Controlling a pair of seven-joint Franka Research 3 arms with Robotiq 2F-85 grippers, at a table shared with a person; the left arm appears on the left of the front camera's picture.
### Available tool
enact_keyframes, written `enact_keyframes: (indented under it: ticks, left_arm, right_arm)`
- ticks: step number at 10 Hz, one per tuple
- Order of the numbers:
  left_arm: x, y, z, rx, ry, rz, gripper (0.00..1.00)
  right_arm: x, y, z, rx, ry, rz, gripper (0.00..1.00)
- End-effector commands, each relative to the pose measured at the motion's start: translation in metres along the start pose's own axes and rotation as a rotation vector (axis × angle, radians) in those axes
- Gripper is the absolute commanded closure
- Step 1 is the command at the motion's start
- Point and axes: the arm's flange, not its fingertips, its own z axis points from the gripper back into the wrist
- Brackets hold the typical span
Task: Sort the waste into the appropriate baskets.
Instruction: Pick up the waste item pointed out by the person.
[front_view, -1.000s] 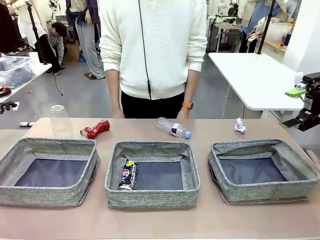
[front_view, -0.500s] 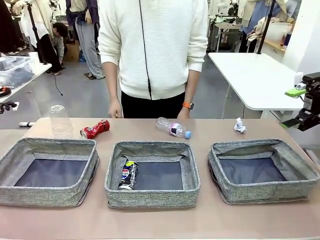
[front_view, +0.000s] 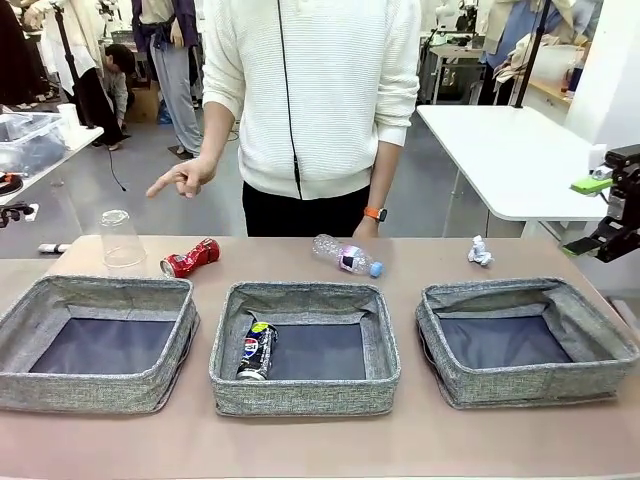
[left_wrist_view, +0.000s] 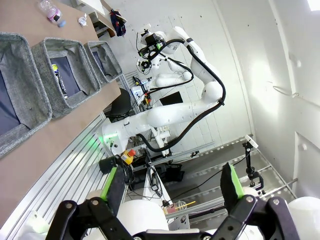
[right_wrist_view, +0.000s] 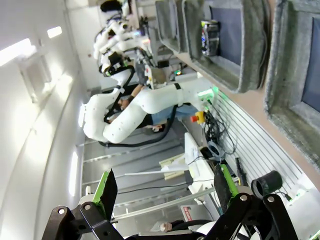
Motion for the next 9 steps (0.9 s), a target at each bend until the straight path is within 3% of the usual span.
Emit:
enact_keyframes:
  ticks: [1,4,7,9]
  left_arm:
    - [0.001,-0.002,0.001,-0.014,-0.008,-0.017,0.0]
    - [0.0,0.0,0.0,0.0,0.0,0.0,0.0]
    - [0.03,0.0,-0.024,0.311,0.1,-0.657,0.0]
    - [0.065,0.005,-0.041,0.325,0.157,-0.851,0.0]
  right_arm:
    - [0.001,0.008,0.0,0.015,-0.001,-0.018,0.0]
    - [0.001,0.008,0.0,0.015,-0.001,-0.018,0.0]
    - [0.001,0.008,0.0,0.015,-0.001,-0.018,0.0]
    - [0.001,0.008,0.0,0.015,-0.001,-0.018,0.0]
